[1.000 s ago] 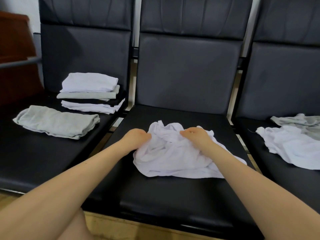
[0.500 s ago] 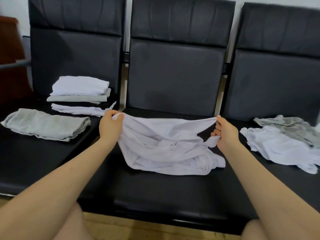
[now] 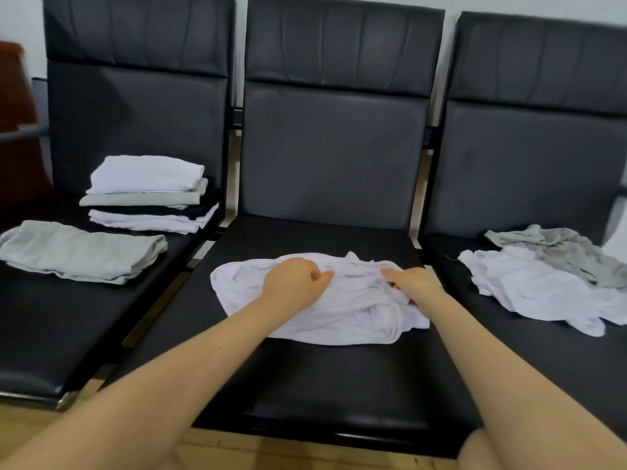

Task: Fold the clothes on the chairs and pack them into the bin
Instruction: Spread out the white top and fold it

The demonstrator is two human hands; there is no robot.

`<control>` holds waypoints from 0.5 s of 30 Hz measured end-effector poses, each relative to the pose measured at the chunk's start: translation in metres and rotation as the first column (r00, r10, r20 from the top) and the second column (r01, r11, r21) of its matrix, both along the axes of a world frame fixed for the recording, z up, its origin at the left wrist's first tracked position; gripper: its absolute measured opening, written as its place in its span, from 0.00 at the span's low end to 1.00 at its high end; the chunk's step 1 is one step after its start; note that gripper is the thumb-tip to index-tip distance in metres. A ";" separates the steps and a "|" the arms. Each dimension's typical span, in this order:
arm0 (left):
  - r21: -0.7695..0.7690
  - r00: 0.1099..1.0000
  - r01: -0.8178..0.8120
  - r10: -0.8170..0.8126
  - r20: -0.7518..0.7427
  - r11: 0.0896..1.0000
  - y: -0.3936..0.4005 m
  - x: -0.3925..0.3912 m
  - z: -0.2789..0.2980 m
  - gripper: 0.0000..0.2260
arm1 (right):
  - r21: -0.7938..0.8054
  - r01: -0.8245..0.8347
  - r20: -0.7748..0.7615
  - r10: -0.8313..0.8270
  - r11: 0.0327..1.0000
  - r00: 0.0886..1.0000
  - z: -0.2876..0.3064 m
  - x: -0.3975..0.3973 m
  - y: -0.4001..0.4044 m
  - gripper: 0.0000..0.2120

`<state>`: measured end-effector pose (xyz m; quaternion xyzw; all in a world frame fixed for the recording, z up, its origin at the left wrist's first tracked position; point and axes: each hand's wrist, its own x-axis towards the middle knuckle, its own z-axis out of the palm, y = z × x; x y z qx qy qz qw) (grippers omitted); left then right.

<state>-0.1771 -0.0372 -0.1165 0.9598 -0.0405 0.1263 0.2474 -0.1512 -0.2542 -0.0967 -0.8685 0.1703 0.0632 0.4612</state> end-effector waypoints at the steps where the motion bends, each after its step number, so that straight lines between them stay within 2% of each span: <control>1: -0.022 0.999 -0.030 0.029 -0.032 0.999 -0.009 0.006 -0.003 0.24 | -0.030 -0.002 -0.018 0.002 1.000 1.000 -0.002 0.001 -0.002 0.16; 3: -0.141 0.985 -0.112 0.090 -0.150 0.984 -0.018 0.019 -0.005 0.27 | -0.059 0.002 -0.006 -0.003 0.998 1.000 -0.003 0.004 0.000 0.15; 5: -0.265 0.955 -0.205 0.132 -0.267 0.942 -0.025 0.030 -0.007 0.29 | -0.035 -0.028 0.074 0.030 0.999 0.997 -0.008 0.008 0.006 0.15; 6: -0.251 0.949 -0.233 0.163 -0.270 0.939 -0.028 0.033 -0.011 0.30 | -0.013 -0.055 0.122 0.057 0.998 0.991 -0.011 0.010 0.010 0.15; 8: -0.126 0.963 -0.241 0.222 -0.150 0.962 -0.034 0.034 -0.020 0.27 | 0.018 -0.087 0.179 0.082 0.996 0.980 -0.016 0.012 0.016 0.16; 10: -0.059 0.986 -0.165 0.164 -0.024 0.984 -0.033 0.035 -0.028 0.21 | 0.039 -0.082 0.212 0.072 0.996 0.975 -0.020 0.017 0.021 0.17; 11: -0.025 0.997 -0.078 0.078 -0.015 0.997 -0.029 0.038 -0.031 0.21 | 0.048 -0.067 0.221 0.055 0.997 0.974 -0.021 0.018 0.021 0.17; 13: 0.055 0.995 0.081 -0.078 -0.065 0.995 -0.017 0.045 -0.030 0.20 | 0.067 -0.041 0.220 0.026 0.997 0.975 -0.022 0.021 0.021 0.18; 15: 0.009 0.980 0.147 -0.144 -0.136 0.989 -0.009 0.050 -0.030 0.15 | 0.065 -0.023 0.202 0.009 0.998 0.979 -0.023 0.021 0.019 0.19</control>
